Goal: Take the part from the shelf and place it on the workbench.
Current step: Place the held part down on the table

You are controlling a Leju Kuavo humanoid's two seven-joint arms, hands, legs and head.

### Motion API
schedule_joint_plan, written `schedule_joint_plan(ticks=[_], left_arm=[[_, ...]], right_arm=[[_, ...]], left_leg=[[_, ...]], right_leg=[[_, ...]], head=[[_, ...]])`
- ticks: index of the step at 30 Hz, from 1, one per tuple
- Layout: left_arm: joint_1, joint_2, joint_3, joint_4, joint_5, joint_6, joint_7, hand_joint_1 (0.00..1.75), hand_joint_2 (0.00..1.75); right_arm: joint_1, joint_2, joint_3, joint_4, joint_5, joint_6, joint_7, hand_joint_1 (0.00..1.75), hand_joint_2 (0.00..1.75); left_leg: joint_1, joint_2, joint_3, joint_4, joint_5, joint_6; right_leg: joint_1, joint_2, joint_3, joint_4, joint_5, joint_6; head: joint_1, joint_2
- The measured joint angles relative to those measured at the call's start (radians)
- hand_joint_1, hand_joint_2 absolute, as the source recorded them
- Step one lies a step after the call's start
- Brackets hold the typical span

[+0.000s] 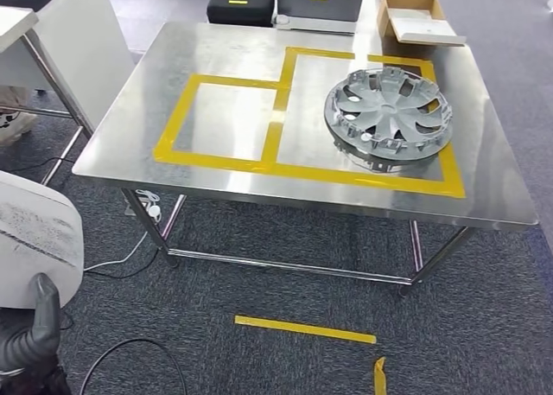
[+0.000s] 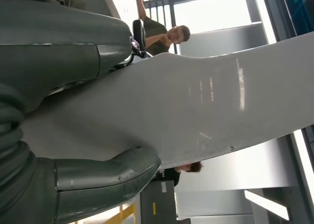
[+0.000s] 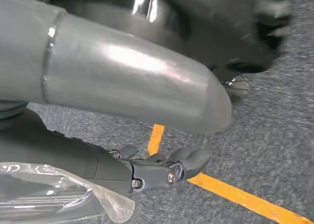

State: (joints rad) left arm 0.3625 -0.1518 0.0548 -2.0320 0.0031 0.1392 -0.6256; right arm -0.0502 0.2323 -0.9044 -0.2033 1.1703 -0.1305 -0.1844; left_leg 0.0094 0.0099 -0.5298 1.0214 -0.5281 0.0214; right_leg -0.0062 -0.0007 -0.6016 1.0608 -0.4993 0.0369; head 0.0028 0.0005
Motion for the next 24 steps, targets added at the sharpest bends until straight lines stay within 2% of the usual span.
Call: schedule_joint_plan(ticks=[1,4,6,7,9,10,11,12,14,15,16,17,19,21,22,24], left_arm=[[0.000,0.000,0.000,0.000,0.000,0.000,0.000,1.75,1.75],[-0.001,0.000,0.000,0.000,0.000,0.000,0.000,1.75,1.75],[-0.002,0.000,0.001,0.000,0.000,0.000,0.000,1.75,1.75],[-0.002,0.000,0.001,0.000,0.000,-0.001,0.000,1.75,1.75],[-0.001,0.000,0.001,0.001,0.000,-0.001,0.000,1.75,1.75],[-0.001,0.000,0.002,0.001,0.000,-0.002,0.000,1.75,1.75],[-0.001,0.000,0.002,0.001,0.000,-0.002,0.000,1.75,1.75],[-0.001,0.000,0.003,0.001,0.000,-0.002,0.000,1.75,1.75],[-0.001,0.001,0.003,0.002,0.000,-0.003,0.000,1.75,1.75],[-0.002,0.001,0.003,0.002,-0.001,-0.004,0.000,1.75,1.75],[-0.003,0.001,0.003,0.002,-0.001,-0.005,0.000,1.75,1.75],[-0.003,0.001,0.003,0.002,-0.002,-0.005,0.000,1.75,1.75],[-0.003,0.001,0.003,0.002,-0.003,-0.006,-0.001,1.75,1.75],[-0.004,0.002,0.004,0.002,-0.003,-0.006,-0.001,1.75,1.75],[-0.005,0.001,0.004,0.002,-0.004,-0.006,-0.001,1.75,1.75],[-0.006,0.001,0.004,0.002,-0.004,-0.006,-0.001,1.75,1.75]], right_arm=[[0.000,0.000,0.000,0.000,0.000,0.000,0.000,0.00,0.00],[0.002,0.000,0.000,0.000,-0.001,0.001,0.000,0.00,0.00],[0.001,0.000,0.000,0.000,-0.002,0.001,0.001,0.00,0.00],[0.000,0.000,0.000,0.000,-0.002,0.002,0.001,0.00,0.00],[-0.001,0.000,0.000,0.000,-0.004,0.003,0.001,0.00,0.00],[-0.001,0.000,0.000,0.000,-0.005,0.004,0.000,0.00,0.00],[0.000,0.000,0.000,0.000,-0.007,0.004,-0.001,0.00,0.00],[0.000,0.000,0.000,0.000,-0.008,0.004,-0.003,0.00,0.00],[0.000,0.001,0.000,0.000,-0.010,0.005,-0.007,0.00,0.00],[-0.001,0.001,0.000,0.000,-0.010,0.005,-0.008,0.00,0.00],[-0.001,0.001,0.000,0.000,-0.010,0.005,-0.009,0.00,0.00],[-0.001,0.001,0.000,0.000,-0.009,0.006,-0.009,0.00,0.00],[-0.002,0.001,0.000,0.000,-0.007,0.007,-0.008,0.00,0.00],[-0.002,0.002,0.000,0.000,-0.005,0.009,-0.006,0.00,0.00],[-0.002,0.002,0.000,0.000,-0.004,0.010,-0.005,0.00,0.00],[-0.001,0.002,0.000,0.000,-0.002,0.011,-0.004,0.00,0.00]], left_leg=[[-0.001,0.000,0.001,0.000,-0.003,-0.005],[-0.001,0.001,0.006,-0.002,-0.007,-0.020],[0.000,-0.001,-0.004,0.032,-0.030,-0.029],[0.001,-0.002,-0.026,0.080,-0.055,-0.033],[0.002,-0.003,-0.097,0.215,-0.107,-0.038],[0.002,-0.003,-0.126,0.261,-0.116,-0.039],[0.002,-0.003,-0.140,0.273,-0.103,-0.039],[0.002,-0.003,-0.135,0.247,-0.072,-0.038],[0.001,-0.003,-0.087,0.123,0.009,-0.032],[0.000,-0.004,-0.064,0.065,0.030,-0.028],[-0.001,-0.005,-0.049,0.029,0.039,-0.024],[-0.003,-0.006,-0.043,0.014,0.035,-0.020],[-0.003,-0.006,-0.042,0.006,0.035,-0.011],[0.001,-0.006,-0.038,-0.002,0.037,-0.001],[0.003,-0.005,-0.035,-0.006,0.037,0.003],[0.002,-0.004,-0.034,-0.006,0.034,0.009]], right_leg=[[0.002,-0.002,0.015,-0.030,0.008,-0.004],[0.003,-0.001,0.025,-0.045,0.004,-0.015],[-0.001,0.000,0.036,-0.055,0.005,-0.027],[-0.003,0.000,0.042,-0.058,0.003,-0.032],[-0.002,0.000,0.049,-0.058,-0.003,-0.039],[-0.002,0.001,0.052,-0.058,-0.006,-0.041],[-0.001,0.003,0.056,-0.058,-0.009,-0.041],[-0.001,0.005,0.061,-0.057,-0.012,-0.040],[-0.001,0.010,0.070,-0.057,-0.019,-0.035],[0.001,0.012,0.073,-0.056,-0.024,-0.031],[0.002,0.013,0.073,-0.055,-0.027,-0.026],[0.003,0.013,0.072,-0.055,-0.029,-0.021],[0.003,0.012,0.072,-0.057,-0.032,-0.010],[0.002,0.010,0.057,-0.027,-0.053,-0.001],[0.002,0.009,0.033,0.020,-0.078,0.004],[0.001,0.008,-0.040,0.157,-0.133,0.010]], head=[[-0.001,0.000],[-0.002,0.000],[-0.004,0.000],[-0.006,0.000],[-0.007,0.000],[-0.007,0.000],[-0.007,0.000],[-0.008,0.000],[-0.007,0.000],[-0.007,0.000],[-0.007,0.000],[-0.006,0.000],[-0.006,0.000],[-0.002,0.000],[0.001,0.000],[0.006,0.000]])
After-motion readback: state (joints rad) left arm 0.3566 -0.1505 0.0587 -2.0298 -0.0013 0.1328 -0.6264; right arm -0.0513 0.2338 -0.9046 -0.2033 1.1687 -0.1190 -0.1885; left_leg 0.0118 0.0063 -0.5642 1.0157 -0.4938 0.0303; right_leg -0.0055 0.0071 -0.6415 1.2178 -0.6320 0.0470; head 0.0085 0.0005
